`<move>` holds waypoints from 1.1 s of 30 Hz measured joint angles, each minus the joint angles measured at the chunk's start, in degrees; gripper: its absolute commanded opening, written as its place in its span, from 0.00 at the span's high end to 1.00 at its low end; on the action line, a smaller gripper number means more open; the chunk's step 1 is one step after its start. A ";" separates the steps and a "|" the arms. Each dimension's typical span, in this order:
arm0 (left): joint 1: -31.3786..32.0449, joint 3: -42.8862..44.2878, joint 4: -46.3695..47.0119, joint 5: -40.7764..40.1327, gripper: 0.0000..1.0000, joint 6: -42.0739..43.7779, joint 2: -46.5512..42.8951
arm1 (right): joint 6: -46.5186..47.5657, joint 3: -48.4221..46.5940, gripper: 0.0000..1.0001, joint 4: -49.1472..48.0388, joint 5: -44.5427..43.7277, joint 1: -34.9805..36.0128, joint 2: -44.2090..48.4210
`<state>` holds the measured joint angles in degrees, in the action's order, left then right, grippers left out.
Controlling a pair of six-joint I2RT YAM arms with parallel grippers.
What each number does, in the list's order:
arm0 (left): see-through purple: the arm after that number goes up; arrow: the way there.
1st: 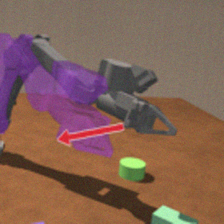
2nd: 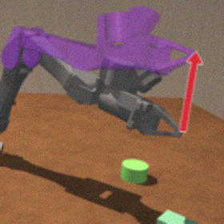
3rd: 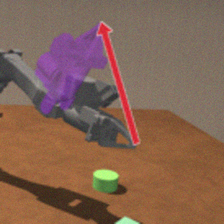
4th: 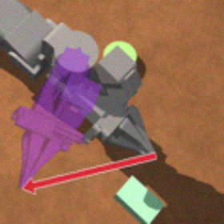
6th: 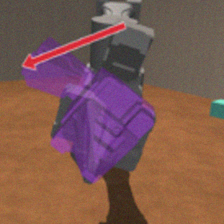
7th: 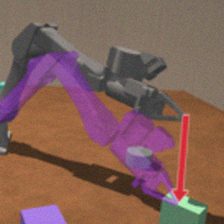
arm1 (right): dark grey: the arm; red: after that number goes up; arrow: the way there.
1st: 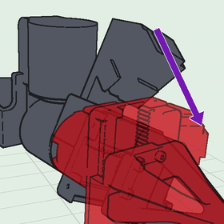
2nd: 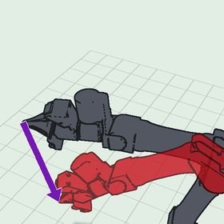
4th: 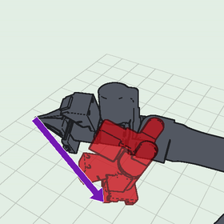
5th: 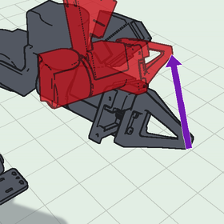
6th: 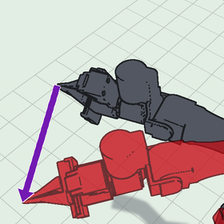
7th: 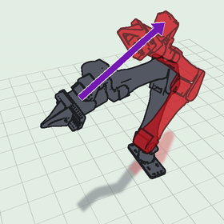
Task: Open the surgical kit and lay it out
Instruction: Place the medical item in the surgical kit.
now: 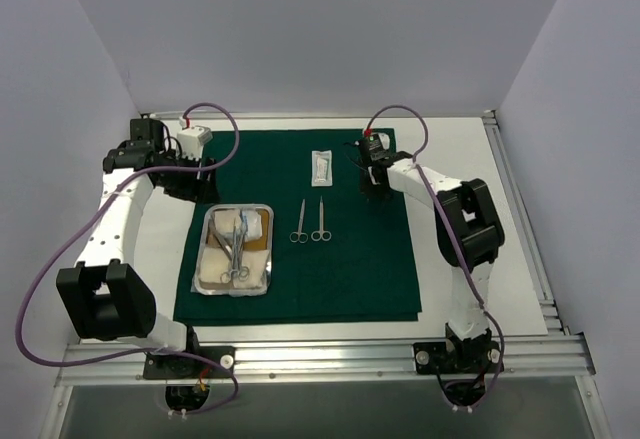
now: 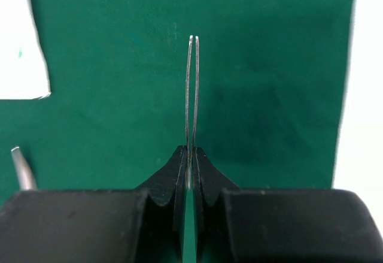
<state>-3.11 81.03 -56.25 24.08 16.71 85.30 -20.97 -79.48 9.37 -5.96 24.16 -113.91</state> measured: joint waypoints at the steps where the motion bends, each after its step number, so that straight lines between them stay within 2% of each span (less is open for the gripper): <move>1: 0.00 0.00 0.07 -0.17 0.23 0.00 0.46 | 0.28 -1.33 1.00 0.85 0.39 0.00 -1.70; 5: 0.00 0.00 0.50 -0.46 0.23 0.02 2.43 | 1.38 -6.12 1.00 2.60 1.51 0.02 -6.82; 15: -0.07 0.00 0.81 -0.48 0.23 0.00 4.09 | 1.79 -12.22 1.00 3.30 2.43 -0.15 -10.29; 21: -0.07 0.00 0.83 -0.48 0.23 0.04 4.09 | 1.88 -12.92 0.89 3.21 3.15 -0.46 -11.37; 22: -0.09 0.00 0.83 -0.48 0.23 0.04 4.09 | 1.92 -12.98 0.84 3.21 3.41 -0.52 -11.39; 27: -0.09 0.00 0.85 -0.46 0.23 0.24 4.09 | 2.21 -13.33 0.71 3.30 3.74 -0.61 -11.50; 33: -0.09 0.00 0.83 -0.48 0.23 0.42 3.96 | 2.21 -13.81 0.64 4.22 3.69 -0.59 -11.43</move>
<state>-3.20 81.03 -55.42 23.59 17.12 89.25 -18.76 -93.30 13.58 -2.26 23.57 -125.34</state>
